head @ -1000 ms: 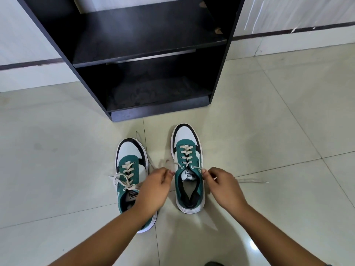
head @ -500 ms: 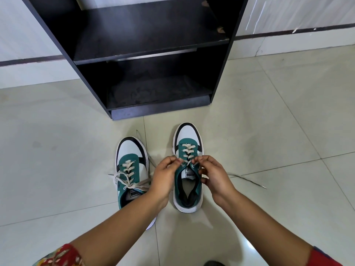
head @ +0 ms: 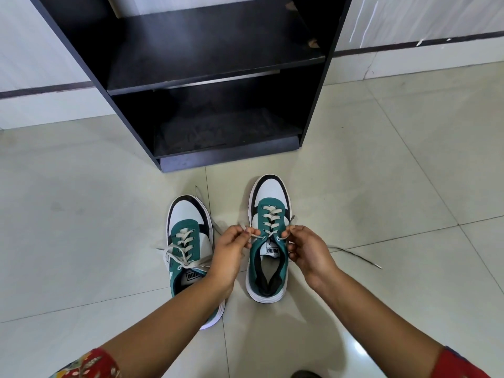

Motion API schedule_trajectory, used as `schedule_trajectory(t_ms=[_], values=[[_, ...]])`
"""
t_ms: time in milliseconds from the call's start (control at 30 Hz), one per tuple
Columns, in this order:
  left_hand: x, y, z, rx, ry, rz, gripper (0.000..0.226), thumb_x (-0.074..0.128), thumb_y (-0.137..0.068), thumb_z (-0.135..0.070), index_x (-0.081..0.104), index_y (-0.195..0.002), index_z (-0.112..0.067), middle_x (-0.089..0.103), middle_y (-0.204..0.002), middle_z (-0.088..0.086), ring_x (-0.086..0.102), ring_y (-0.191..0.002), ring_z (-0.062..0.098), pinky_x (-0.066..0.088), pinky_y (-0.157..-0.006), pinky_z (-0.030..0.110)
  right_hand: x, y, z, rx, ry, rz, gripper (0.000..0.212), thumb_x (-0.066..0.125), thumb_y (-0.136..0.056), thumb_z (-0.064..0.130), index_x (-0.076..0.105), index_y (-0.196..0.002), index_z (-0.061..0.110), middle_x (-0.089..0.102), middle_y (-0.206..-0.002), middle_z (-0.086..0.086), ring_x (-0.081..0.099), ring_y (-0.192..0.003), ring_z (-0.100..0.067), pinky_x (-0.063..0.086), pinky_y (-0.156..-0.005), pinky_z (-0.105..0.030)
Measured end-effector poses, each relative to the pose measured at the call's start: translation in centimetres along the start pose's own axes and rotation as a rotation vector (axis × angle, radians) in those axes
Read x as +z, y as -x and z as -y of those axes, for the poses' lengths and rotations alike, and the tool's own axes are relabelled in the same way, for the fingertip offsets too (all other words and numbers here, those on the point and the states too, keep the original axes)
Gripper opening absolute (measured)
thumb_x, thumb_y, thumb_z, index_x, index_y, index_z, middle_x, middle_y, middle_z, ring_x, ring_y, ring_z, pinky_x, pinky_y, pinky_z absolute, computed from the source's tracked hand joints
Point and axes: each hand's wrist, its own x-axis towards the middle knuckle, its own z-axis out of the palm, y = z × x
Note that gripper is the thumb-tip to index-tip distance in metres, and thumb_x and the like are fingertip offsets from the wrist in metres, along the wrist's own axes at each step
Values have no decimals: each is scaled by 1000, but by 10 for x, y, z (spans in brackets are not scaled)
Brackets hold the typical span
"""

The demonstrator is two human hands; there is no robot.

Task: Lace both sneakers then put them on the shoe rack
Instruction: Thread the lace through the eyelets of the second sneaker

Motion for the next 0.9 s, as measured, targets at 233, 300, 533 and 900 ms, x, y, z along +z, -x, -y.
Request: schedule_trajectory(t_ms=[233, 300, 533, 900], values=[[-6, 2, -38, 476, -234, 295, 34, 36, -98, -14, 45, -130, -12, 47, -139, -4, 44, -126, -2, 34, -102, 10, 19, 20, 31, -434, 504, 123, 24, 47, -95, 18, 70, -100, 16, 58, -65, 11, 52, -55, 3, 43, -63, -15], [-9, 0, -51, 584, -330, 404, 43, 36, -97, -17, 36, -140, -19, 38, -148, -7, 34, -136, 4, 28, -110, 17, 21, 24, 39, -529, 658, 137, 20, 51, -92, 25, 70, -97, 24, 69, -74, 7, 61, -68, -5, 48, -72, -28], [-15, -7, -64, 783, -686, 349, 30, 30, -96, -35, 45, -84, -11, 41, -76, -11, 40, -69, 5, 34, -65, 20, 17, 40, 58, -667, 750, 163, 19, 55, -87, 25, 68, -82, 38, 64, -65, 3, 53, -60, -21, 46, -63, -35], [-7, 4, -69, 617, -685, 66, 34, 46, -95, -25, 50, -62, -19, 49, -48, -3, 45, -48, 8, 38, -54, 30, 10, 40, 18, -1105, 1093, -108, 25, 49, -85, 27, 64, -105, 24, 57, -86, 3, 55, -80, -14, 46, -60, -26]])
